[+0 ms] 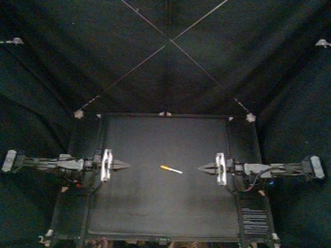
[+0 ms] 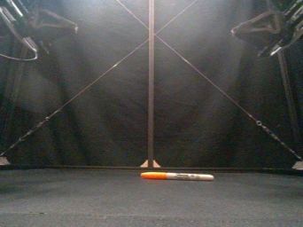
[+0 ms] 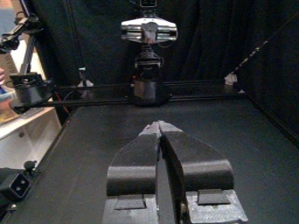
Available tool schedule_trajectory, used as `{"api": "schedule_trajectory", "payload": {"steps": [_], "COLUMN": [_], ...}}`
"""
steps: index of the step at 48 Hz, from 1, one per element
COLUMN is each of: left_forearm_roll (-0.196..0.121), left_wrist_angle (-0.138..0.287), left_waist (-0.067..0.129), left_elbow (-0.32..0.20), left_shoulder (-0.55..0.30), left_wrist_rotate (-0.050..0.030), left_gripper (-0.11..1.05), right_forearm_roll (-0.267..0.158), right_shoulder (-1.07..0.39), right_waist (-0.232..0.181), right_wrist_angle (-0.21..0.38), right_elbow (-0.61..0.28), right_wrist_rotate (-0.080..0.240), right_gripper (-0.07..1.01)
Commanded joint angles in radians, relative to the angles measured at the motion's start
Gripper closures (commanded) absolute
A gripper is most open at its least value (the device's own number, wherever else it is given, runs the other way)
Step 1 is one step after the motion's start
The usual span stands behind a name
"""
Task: Uncap the pen
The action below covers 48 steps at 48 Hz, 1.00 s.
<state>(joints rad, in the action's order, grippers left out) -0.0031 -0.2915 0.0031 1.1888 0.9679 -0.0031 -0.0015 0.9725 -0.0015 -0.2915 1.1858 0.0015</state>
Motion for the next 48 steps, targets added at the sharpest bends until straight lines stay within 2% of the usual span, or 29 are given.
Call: {"api": "schedule_trajectory", "payload": {"steps": [1, 4, 11, 19, 25, 29, 33, 36, 44, 48], "left_forearm_roll": [0.0, 0.0, 0.002, 0.0, 0.0, 0.0, 0.0, 0.0, -0.006, -0.012], "left_wrist_angle": [-0.037, -0.057, -0.126, -0.233, -0.285, -0.295, -0.295, -0.296, -0.298, -0.296], "left_waist": [0.0, 0.0, 0.0, 0.0, 0.005, 0.008, 0.011, 0.014, 0.015, 0.015], "left_elbow": [-0.006, -0.012, -0.028, -0.055, -0.091, -0.118, -0.143, -0.163, -0.206, -0.219], "left_shoulder": [-0.078, -0.117, -0.222, -0.371, -0.488, -0.558, -0.621, -0.67, -0.767, -0.798], "left_wrist_rotate": [0.0031, 0.0046, 0.0061, 0.0061, 0.0061, 0.0061, 0.0061, 0.0015, 0.0015, 0.0015], "left_gripper": [1.03, 1.01, 0.96, 0.95, 0.92, 0.86, 0.76, 0.66, 0.4, 0.28], "right_forearm_roll": [0.005, 0.014, 0.083, 0.16, 0.206, 0.216, 0.218, 0.218, 0.218, 0.221], "right_shoulder": [-0.044, -0.077, -0.216, -0.4, -0.537, -0.615, -0.687, -0.746, -0.862, -0.9], "right_waist": [0.002, -0.002, -0.005, -0.021, -0.041, -0.054, -0.063, -0.072, -0.103, -0.117], "right_wrist_angle": [-0.012, -0.012, -0.012, -0.012, -0.011, -0.009, -0.008, -0.008, -0.005, -0.003], "right_elbow": [-0.011, -0.011, -0.032, -0.077, -0.117, -0.147, -0.176, -0.204, -0.252, -0.265], "right_wrist_rotate": [0.005, 0.017, 0.041, 0.04, 0.04, 0.04, 0.04, 0.038, 0.038, 0.038], "right_gripper": [0.96, 0.95, 0.9, 0.89, 0.83, 0.73, 0.58, 0.45, 0.14, 0.06]}}
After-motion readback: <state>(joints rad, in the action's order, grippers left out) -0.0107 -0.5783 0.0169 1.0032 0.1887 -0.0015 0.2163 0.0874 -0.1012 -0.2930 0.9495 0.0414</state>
